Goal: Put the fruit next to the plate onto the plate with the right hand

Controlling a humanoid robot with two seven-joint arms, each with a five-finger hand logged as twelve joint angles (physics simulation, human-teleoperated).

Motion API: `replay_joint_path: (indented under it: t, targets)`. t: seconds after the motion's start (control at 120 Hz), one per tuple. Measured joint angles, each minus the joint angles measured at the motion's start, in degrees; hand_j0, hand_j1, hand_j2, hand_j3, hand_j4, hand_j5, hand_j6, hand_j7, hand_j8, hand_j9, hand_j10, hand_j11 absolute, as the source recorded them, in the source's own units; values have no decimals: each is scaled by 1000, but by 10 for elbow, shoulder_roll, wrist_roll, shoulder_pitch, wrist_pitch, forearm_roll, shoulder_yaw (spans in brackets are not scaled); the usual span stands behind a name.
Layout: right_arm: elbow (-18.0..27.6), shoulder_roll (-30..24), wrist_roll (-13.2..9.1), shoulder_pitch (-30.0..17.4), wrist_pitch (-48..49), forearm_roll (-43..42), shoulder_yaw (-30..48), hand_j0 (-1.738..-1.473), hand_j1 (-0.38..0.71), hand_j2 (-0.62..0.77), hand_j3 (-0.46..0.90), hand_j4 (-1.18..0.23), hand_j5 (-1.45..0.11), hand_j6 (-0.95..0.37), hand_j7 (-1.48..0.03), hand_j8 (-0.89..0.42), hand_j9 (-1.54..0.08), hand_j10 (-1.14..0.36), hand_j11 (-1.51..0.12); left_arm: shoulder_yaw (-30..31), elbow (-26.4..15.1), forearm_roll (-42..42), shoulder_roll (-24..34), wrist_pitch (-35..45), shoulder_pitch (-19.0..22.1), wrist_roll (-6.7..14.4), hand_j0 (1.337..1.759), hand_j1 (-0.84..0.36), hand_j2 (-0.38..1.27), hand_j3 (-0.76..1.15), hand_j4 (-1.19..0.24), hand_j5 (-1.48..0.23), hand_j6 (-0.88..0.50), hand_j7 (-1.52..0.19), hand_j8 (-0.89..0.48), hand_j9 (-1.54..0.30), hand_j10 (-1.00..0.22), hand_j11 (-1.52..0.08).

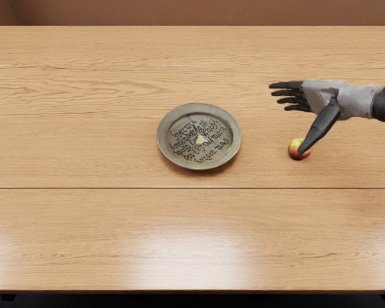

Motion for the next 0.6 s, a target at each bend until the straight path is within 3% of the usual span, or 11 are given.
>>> replay_joint_path:
  t: [0.225,0.342,0.45,0.6]
  targets:
    - [70,10,-13,-1,-185,-79,-56,-1658,-305,-6,0,-40,-50,-41,-49,-40,-49,-39,-49,0,0,0,0,0,0,0,1658,73,46,0,-230,-299,-230,-299,-230,-299,-230,-299]
    - [78,9,-19,-3,-249,-85,-77,-1658,-304,-6,0,-41,-51,-42,-50,-42,-51,-41,-51,0,0,0,0,0,0,0,1658,73,46,0,-230,-299,-230,-299,-230,-299,-230,-299]
    - [80,10,-47,-4,-294,-93,-101,-1658,-283,-9,0,-59,-74,-60,-73,-59,-73,-58,-73,0,0,0,0,0,0,0,1658,73,46,0,-230,-299,-230,-299,-230,-299,-230,-299]
    - [82,12,-60,-4,-356,-122,-137,-1658,-236,-17,0,-99,-125,-100,-125,-99,-125,-98,-125,0,0,0,0,0,0,0,1658,73,46,0,-230,-299,-230,-299,-230,-299,-230,-299]
